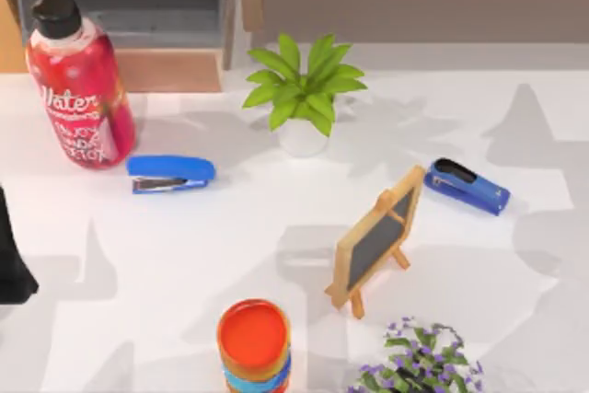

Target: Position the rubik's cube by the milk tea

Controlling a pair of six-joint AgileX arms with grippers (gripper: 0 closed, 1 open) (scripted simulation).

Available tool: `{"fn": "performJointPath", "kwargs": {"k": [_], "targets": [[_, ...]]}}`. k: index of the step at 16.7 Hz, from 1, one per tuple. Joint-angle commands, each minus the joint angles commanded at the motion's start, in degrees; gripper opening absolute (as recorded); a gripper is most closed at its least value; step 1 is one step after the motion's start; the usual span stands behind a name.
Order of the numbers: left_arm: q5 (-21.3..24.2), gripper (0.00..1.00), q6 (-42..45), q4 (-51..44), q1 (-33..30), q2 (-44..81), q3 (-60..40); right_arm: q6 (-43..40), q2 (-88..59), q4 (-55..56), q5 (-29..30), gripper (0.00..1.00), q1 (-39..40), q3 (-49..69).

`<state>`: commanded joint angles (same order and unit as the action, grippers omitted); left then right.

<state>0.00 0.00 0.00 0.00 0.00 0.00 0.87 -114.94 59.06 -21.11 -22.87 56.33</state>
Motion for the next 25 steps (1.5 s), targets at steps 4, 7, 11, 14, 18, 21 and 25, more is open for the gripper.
{"fn": "performJointPath", "kwargs": {"k": [4, 7, 11, 14, 18, 21, 25], "targets": [[0.0, 1.0, 0.0, 0.0, 0.0, 0.0, 0.0, -0.02, -4.0, -3.05, 1.43, 1.0, 1.34, 7.14], [0.0, 1.0, 0.0, 0.0, 0.0, 0.0, 0.0, -0.06, -7.48, -4.91, 2.23, 1.0, 2.07, 12.33], [0.0, 1.0, 0.0, 0.0, 0.0, 0.0, 0.0, -0.08, -8.61, -5.39, 2.44, 1.0, 2.21, 13.81], [0.0, 1.0, 0.0, 0.0, 0.0, 0.0, 0.0, -0.08, -8.61, -5.39, 2.44, 0.85, 2.21, 13.81], [0.0, 1.0, 0.0, 0.0, 0.0, 0.0, 0.0, -0.08, -8.61, -5.39, 2.44, 0.55, 2.21, 13.81], [0.0, 1.0, 0.0, 0.0, 0.0, 0.0, 0.0, -0.08, -8.61, -5.39, 2.44, 0.32, 2.21, 13.81], [0.0, 1.0, 0.0, 0.0, 0.0, 0.0, 0.0, -0.08, -8.61, -5.39, 2.44, 0.02, 2.21, 13.81]]}}
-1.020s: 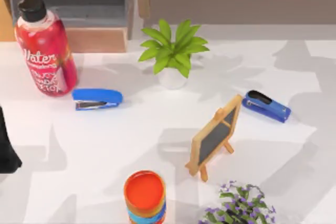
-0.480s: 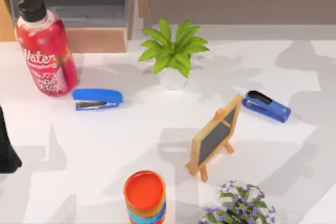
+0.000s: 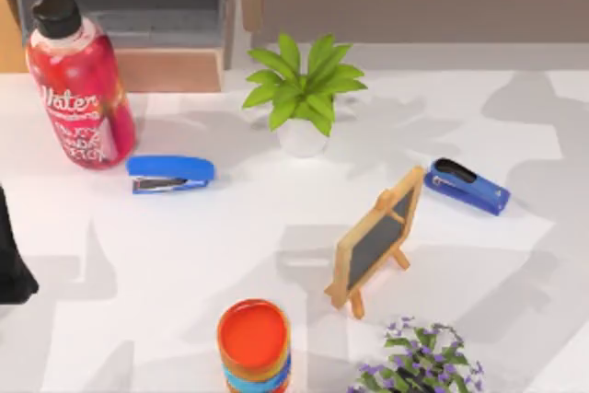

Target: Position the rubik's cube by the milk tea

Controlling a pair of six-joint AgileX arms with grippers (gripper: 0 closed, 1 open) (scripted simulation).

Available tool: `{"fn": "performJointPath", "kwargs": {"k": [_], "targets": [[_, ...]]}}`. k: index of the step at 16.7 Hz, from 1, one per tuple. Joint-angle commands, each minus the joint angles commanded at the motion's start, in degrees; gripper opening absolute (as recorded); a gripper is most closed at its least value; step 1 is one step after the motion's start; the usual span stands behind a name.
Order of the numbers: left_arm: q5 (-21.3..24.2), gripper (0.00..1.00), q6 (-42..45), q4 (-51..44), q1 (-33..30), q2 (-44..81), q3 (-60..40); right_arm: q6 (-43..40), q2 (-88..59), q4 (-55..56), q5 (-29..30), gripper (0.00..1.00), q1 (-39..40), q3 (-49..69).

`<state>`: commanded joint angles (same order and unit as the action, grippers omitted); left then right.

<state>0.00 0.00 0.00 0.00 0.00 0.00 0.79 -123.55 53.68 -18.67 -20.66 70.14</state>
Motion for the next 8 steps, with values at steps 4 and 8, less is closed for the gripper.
{"fn": "performJointPath", "kwargs": {"k": [4, 8], "targets": [[0.0, 1.0, 0.0, 0.0, 0.0, 0.0, 0.0, 0.0, 0.0, 0.0, 0.0, 0.0, 0.0, 0.0], [0.0, 1.0, 0.0, 0.0, 0.0, 0.0, 0.0, 0.0, 0.0, 0.0, 0.0, 0.0, 0.0, 0.0]]}}
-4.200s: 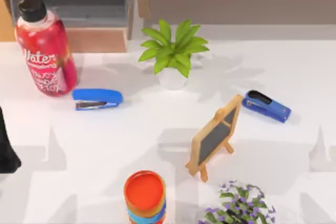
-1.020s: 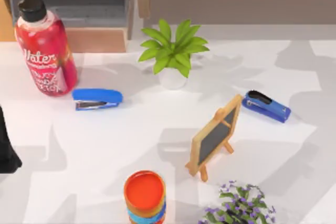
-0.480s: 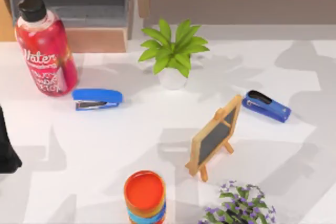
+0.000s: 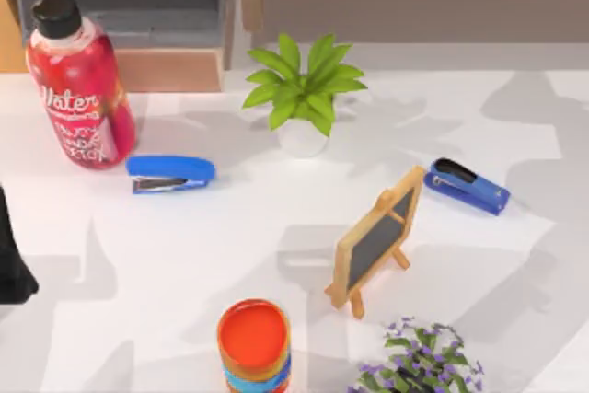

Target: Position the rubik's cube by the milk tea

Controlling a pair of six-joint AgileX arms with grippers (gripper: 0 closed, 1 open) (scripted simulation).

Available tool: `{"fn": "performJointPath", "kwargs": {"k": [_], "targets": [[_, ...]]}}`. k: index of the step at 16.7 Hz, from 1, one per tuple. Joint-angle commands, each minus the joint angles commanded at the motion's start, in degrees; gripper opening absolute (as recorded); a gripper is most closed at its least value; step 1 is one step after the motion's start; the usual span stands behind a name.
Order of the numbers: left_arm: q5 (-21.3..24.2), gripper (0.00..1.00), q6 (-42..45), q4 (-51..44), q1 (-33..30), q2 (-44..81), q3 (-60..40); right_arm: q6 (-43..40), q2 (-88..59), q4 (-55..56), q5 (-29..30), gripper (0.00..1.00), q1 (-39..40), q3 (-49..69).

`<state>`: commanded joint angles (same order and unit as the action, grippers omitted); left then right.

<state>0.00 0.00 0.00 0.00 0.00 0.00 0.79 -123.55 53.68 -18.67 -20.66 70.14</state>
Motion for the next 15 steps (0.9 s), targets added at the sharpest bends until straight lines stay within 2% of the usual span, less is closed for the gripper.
{"fn": "performJointPath", "kwargs": {"k": [11, 15], "targets": [[0.0, 1.0, 0.0, 0.0, 0.0, 0.0, 0.0, 0.18, 1.22, -1.79, -0.05, 0.0, -0.17, 0.33], [0.0, 1.0, 0.0, 0.0, 0.0, 0.0, 0.0, -4.56, 4.3, -7.02, 1.08, 0.0, 1.07, 3.12]]}}
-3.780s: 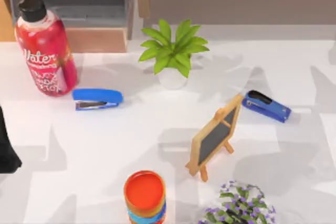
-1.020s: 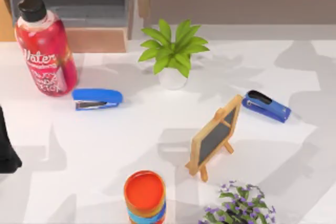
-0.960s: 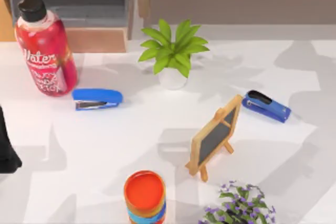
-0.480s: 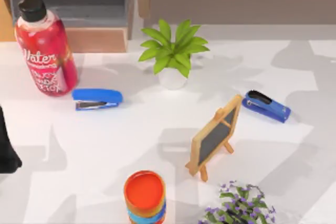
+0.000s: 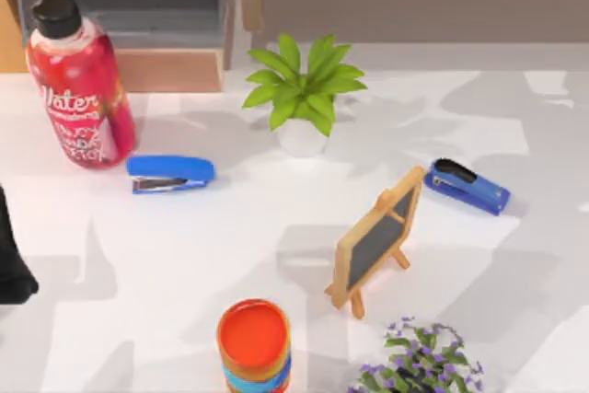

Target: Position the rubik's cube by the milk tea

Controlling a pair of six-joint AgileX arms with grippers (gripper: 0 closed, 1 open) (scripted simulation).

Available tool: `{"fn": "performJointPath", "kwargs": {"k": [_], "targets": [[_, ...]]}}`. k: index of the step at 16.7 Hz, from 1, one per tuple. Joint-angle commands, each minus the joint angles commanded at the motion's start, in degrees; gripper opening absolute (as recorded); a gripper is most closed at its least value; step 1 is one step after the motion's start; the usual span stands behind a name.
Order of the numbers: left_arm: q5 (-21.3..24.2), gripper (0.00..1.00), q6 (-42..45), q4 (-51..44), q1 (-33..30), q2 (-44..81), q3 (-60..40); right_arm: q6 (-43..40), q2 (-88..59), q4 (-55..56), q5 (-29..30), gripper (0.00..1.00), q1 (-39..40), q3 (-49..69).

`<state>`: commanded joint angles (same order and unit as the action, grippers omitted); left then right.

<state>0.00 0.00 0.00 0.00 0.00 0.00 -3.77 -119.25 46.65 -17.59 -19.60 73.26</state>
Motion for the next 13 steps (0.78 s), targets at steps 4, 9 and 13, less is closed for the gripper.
{"fn": "performJointPath", "kwargs": {"k": [4, 9, 13], "targets": [[0.0, 1.0, 0.0, 0.0, 0.0, 0.0, 0.0, -8.01, 4.58, -14.86, 2.98, 0.0, 0.91, 6.55], [0.0, 1.0, 0.0, 0.0, 0.0, 0.0, 0.0, -15.97, 8.75, -46.58, 7.43, 0.0, 2.43, 17.28], [0.0, 1.0, 0.0, 0.0, 0.0, 0.0, 0.0, -16.65, 10.31, -76.34, 11.0, 0.0, 4.79, 25.74]]}}
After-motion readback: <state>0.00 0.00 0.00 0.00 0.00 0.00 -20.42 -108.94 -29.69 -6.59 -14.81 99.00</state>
